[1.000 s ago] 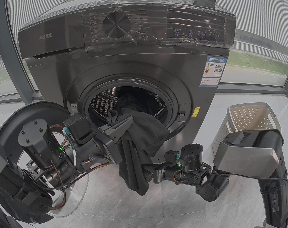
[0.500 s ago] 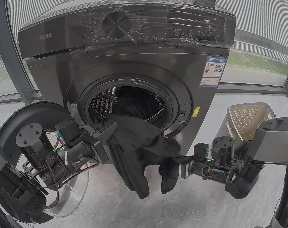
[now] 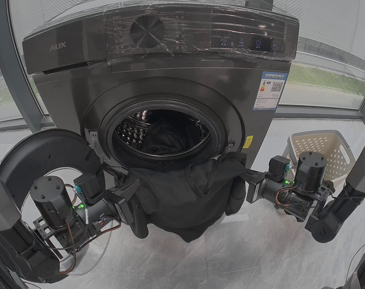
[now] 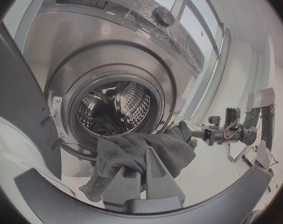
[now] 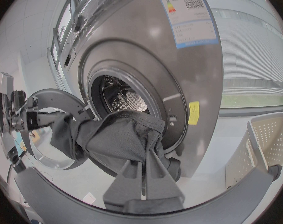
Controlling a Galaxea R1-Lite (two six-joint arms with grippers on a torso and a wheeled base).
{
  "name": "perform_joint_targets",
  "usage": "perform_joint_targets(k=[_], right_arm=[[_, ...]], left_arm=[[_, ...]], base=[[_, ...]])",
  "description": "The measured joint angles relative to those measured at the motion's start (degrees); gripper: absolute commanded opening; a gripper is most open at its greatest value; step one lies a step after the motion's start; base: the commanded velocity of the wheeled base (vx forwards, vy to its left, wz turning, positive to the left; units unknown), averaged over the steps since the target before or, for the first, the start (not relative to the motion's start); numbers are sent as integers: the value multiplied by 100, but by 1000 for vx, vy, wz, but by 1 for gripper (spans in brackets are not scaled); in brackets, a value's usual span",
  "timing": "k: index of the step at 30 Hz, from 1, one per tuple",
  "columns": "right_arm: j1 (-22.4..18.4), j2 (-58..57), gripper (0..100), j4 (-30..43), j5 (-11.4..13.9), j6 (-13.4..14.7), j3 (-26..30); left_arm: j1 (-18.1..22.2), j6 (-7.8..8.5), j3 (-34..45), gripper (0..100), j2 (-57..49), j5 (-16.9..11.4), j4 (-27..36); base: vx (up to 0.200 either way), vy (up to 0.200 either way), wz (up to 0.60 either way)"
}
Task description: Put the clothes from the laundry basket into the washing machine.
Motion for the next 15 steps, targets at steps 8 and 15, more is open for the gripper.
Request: perform_joint_targets(k=[8,15], right_arm=[[140,-129,0,0,-154,0,-450],[211,-154,0,9,-205,-2,-656]], left_arm=[[-15,-6,78,0,500,106,-199],[-20,-15,45,0,623,108,-199]], base=[[0,0,0],[0,0,0]])
